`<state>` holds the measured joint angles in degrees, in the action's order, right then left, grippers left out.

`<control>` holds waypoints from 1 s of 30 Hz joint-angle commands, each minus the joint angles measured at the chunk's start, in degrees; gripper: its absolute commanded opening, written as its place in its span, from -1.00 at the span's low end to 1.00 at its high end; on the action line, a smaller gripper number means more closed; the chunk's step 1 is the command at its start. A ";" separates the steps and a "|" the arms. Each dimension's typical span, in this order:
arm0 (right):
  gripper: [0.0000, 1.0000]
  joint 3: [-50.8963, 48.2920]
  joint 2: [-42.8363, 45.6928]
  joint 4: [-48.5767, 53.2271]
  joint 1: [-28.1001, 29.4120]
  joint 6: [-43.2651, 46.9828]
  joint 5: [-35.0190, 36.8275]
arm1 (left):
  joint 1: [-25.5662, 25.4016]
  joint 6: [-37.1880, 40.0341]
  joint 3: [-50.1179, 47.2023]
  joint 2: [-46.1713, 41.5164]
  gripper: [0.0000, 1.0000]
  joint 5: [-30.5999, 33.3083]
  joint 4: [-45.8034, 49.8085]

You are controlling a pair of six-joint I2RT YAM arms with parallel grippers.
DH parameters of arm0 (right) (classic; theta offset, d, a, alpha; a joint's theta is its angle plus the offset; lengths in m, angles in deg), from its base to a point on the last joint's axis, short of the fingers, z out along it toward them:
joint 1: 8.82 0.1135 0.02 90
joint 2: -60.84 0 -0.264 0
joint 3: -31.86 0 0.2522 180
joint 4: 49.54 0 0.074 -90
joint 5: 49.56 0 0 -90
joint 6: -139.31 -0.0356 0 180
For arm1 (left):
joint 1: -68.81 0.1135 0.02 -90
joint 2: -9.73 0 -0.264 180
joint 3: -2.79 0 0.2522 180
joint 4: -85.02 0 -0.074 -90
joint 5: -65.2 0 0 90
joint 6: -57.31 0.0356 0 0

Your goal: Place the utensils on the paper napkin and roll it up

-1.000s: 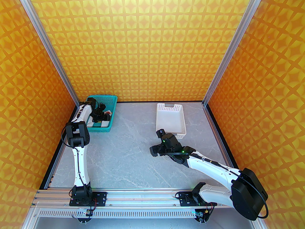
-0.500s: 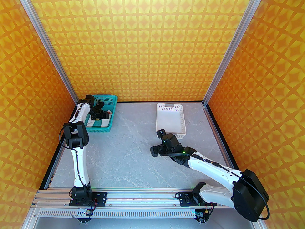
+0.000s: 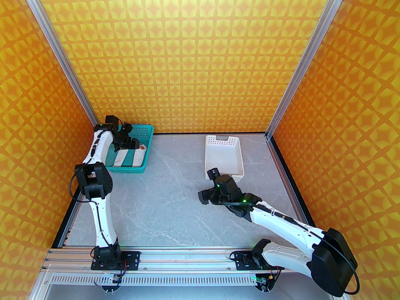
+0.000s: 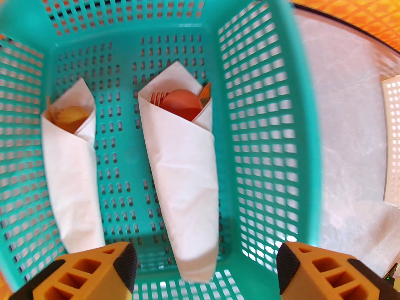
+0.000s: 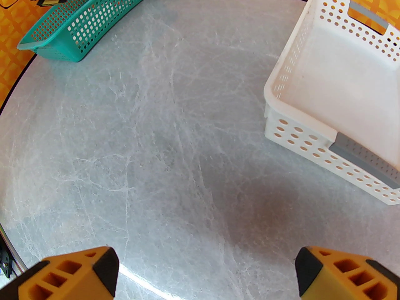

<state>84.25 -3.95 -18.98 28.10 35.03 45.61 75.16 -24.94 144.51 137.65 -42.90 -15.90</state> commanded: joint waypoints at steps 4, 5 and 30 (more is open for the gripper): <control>0.97 3.14 3.53 4.27 -0.28 1.40 2.12 | -0.59 -1.97 -7.28 -10.27 0.56 0.79 -3.74; 0.97 3.61 4.15 5.10 -0.28 1.53 2.28 | -0.64 -2.26 -9.01 -12.05 0.57 0.80 -4.68; 0.97 5.71 20.41 18.16 -0.45 2.92 7.67 | -0.86 -11.24 -45.39 -55.94 0.79 1.34 -15.90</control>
<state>87.90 15.61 -3.22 28.10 36.54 52.52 74.48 -33.95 101.74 85.15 -41.97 -30.57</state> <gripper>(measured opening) 0.985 0.890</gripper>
